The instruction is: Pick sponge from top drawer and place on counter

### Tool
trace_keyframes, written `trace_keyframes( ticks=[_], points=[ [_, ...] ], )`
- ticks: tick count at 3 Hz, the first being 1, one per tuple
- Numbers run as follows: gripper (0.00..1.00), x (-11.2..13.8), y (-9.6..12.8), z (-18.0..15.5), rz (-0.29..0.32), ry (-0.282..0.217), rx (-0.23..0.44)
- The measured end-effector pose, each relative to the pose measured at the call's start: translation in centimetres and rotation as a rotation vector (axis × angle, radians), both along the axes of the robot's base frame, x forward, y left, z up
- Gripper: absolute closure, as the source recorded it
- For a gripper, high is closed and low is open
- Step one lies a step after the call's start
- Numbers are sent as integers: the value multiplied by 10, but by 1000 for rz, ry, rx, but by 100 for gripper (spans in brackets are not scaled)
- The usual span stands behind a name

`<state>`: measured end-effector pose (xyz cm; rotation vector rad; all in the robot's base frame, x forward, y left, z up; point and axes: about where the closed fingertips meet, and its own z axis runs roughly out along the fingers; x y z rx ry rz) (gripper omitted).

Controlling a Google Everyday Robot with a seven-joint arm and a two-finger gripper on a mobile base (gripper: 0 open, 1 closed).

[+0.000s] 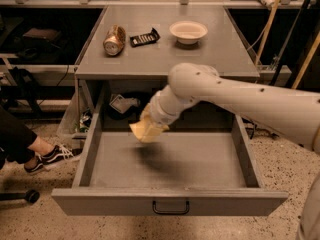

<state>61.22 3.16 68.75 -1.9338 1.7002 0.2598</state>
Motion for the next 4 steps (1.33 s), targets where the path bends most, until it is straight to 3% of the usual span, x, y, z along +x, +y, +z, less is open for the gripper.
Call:
trace_keyframes(
  ticks=[1, 2, 3, 4],
  points=[
    [100, 5, 39, 43, 29, -98, -44],
    [100, 5, 39, 43, 29, -98, -44],
    [100, 16, 24, 49, -8, -68, -44],
    [100, 44, -35, 45, -99, 36, -46]
  ],
)
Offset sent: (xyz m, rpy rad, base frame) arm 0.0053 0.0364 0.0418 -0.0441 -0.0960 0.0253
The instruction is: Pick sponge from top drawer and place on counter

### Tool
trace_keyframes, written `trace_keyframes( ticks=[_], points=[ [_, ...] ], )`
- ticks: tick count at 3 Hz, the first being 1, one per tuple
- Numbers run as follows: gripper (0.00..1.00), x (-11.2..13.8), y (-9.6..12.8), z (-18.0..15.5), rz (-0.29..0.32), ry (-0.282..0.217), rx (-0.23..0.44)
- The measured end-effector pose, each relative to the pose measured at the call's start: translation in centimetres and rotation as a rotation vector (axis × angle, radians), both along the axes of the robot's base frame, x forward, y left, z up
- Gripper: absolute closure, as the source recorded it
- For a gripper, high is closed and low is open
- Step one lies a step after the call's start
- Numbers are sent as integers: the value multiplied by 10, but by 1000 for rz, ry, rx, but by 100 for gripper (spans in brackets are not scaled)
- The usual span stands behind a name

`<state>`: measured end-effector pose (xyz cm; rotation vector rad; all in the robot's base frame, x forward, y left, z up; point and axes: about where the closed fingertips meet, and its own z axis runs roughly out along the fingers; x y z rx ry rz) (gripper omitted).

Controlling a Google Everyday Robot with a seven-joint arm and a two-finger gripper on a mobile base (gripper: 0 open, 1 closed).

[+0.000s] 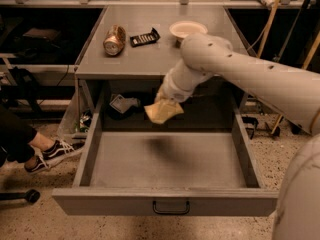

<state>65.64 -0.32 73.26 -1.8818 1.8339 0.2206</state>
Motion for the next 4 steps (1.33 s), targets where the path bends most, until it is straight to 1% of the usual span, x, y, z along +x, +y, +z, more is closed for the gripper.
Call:
trace_keyframes(
  ticks=[1, 2, 3, 4],
  points=[
    [100, 28, -74, 42, -144, 47, -27],
    [100, 39, -110, 116, -269, -37, -49],
    [100, 25, -76, 206, -318, -200, -112],
    [100, 15, -74, 260, -349, -309, -129]
  ],
)
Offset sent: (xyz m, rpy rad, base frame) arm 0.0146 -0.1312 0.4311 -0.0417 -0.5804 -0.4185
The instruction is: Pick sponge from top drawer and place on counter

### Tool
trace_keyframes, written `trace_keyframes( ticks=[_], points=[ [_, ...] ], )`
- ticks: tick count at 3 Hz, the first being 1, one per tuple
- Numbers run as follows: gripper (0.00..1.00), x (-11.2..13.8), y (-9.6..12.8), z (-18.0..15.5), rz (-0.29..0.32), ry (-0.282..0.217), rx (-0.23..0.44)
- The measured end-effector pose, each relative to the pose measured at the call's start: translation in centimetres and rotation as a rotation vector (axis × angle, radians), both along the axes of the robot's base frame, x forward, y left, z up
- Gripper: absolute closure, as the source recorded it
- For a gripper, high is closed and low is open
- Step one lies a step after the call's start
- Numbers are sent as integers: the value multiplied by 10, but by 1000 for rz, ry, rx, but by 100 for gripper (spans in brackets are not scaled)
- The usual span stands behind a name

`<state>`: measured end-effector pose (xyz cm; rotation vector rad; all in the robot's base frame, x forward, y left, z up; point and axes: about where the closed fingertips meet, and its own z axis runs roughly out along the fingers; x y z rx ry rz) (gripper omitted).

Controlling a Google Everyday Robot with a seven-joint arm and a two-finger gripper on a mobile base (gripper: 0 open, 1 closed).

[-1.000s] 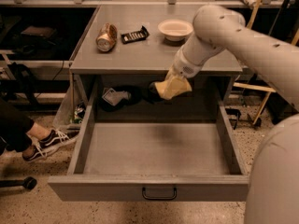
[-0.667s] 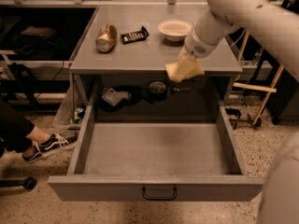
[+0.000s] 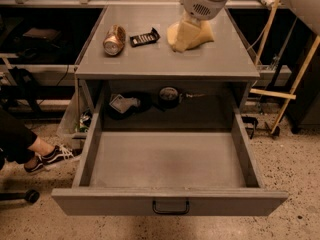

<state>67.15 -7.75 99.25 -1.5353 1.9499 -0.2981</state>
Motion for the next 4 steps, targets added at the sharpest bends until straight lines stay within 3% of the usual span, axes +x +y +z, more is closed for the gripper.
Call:
trace_keyframes(
  ticks=[1, 2, 4],
  points=[
    [100, 0, -2, 0, -1, 0, -1],
    [100, 16, -16, 10, -23, -1, 20],
    [100, 111, -49, -23, -96, 31, 75]
  ],
)
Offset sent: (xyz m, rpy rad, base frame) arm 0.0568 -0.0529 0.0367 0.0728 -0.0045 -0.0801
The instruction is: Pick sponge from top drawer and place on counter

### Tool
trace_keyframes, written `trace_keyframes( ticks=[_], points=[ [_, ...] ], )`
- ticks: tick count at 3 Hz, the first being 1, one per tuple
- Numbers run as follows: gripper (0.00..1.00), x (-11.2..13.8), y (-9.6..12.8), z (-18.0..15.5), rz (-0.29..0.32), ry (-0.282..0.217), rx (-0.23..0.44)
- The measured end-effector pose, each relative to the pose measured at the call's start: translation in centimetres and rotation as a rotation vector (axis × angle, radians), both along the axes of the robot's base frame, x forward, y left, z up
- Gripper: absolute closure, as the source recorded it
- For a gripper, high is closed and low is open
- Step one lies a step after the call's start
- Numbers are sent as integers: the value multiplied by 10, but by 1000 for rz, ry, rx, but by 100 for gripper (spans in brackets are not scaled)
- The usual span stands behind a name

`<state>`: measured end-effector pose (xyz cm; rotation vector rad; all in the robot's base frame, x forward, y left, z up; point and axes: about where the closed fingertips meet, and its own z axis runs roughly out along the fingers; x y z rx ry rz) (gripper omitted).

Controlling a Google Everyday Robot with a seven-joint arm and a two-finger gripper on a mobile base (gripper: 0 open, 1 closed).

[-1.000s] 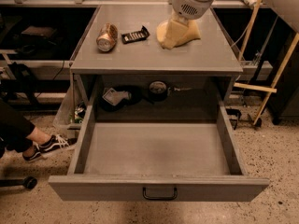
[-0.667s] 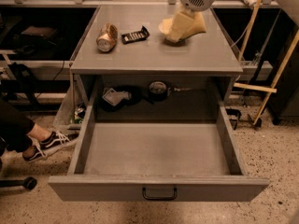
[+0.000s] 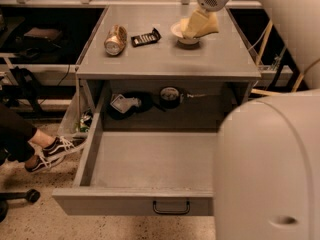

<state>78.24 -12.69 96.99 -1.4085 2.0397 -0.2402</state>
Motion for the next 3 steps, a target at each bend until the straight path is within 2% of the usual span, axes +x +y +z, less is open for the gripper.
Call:
trace_keyframes(
  ticks=[1, 2, 3],
  points=[
    [100, 27, -27, -20, -41, -9, 59],
    [100, 34, -67, -42, -99, -14, 112],
    [100, 18, -94, -111, -78, 48, 119]
  ],
)
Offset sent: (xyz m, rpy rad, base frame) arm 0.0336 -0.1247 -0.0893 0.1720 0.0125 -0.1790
